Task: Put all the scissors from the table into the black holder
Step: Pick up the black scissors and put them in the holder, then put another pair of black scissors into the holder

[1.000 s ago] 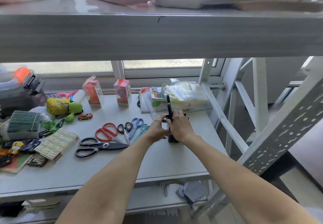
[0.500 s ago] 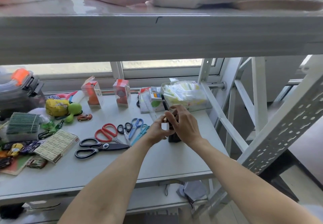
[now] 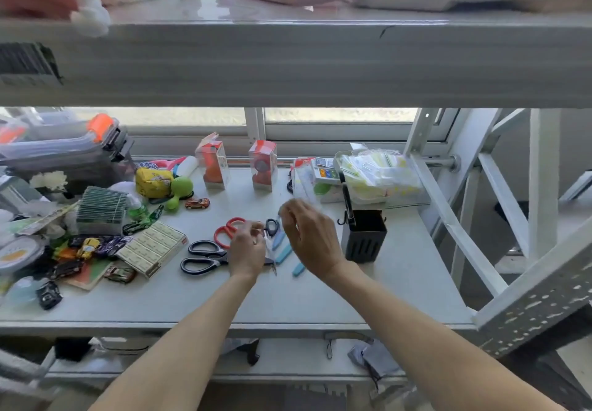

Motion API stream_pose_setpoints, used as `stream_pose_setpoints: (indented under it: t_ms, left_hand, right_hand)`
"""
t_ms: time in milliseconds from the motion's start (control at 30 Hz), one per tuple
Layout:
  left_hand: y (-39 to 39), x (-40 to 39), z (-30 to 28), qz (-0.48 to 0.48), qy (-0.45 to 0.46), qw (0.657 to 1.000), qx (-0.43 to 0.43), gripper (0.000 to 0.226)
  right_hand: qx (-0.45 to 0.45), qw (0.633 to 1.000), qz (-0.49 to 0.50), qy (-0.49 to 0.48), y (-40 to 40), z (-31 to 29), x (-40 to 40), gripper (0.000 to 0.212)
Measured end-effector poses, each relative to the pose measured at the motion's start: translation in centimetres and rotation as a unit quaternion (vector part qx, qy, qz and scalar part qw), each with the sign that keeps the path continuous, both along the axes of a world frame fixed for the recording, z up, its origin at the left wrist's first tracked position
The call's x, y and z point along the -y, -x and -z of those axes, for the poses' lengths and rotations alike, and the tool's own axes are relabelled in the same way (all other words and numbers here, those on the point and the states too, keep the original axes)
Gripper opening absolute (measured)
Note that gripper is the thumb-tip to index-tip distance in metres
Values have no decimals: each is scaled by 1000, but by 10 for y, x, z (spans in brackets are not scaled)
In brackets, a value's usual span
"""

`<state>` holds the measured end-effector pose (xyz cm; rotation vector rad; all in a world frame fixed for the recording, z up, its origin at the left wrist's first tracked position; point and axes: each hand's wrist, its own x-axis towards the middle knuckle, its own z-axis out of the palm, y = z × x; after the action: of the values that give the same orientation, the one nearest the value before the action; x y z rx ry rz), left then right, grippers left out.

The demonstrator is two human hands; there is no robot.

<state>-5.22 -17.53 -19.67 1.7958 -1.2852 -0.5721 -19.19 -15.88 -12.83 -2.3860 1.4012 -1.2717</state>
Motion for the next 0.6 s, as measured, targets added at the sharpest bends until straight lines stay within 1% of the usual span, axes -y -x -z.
stream_pose_setpoints:
  t_ms: [67, 133, 233, 300, 367, 467, 533, 600]
  left_hand:
    - [-36, -11, 5, -101, 2, 993, 54, 22]
    - [-67, -21, 9, -157, -26, 982, 101, 27]
    - [-97, -30, 11, -194, -137, 962, 132, 36]
    - [-107, -31, 12, -186, -191, 955, 129, 40]
    - [-112, -30, 14, -164, -216, 956, 109, 42]
    - [-122, -23, 18, -158, -216, 961, 66, 42]
    - [-129, -17, 18, -181, -217, 959, 7, 44]
    - [-135, -13, 17, -201, -219, 951, -80, 43]
  right_hand:
    - [-59, 994, -35, -84, -21, 19, 1, 23]
    - [-120, 979, -56, -152, -40, 37, 3, 22]
    - [-202, 954, -64, -211, -65, 57, 6, 29]
    - [-242, 941, -63, -230, -79, 65, 8, 32]
    - [-277, 929, -57, -237, -90, 70, 8, 35]
    - [-314, 919, -43, -235, -101, 77, 6, 34]
    - [-302, 922, -33, -240, -106, 82, 4, 34]
    - [-292, 926, -21, -240, -106, 85, 2, 36]
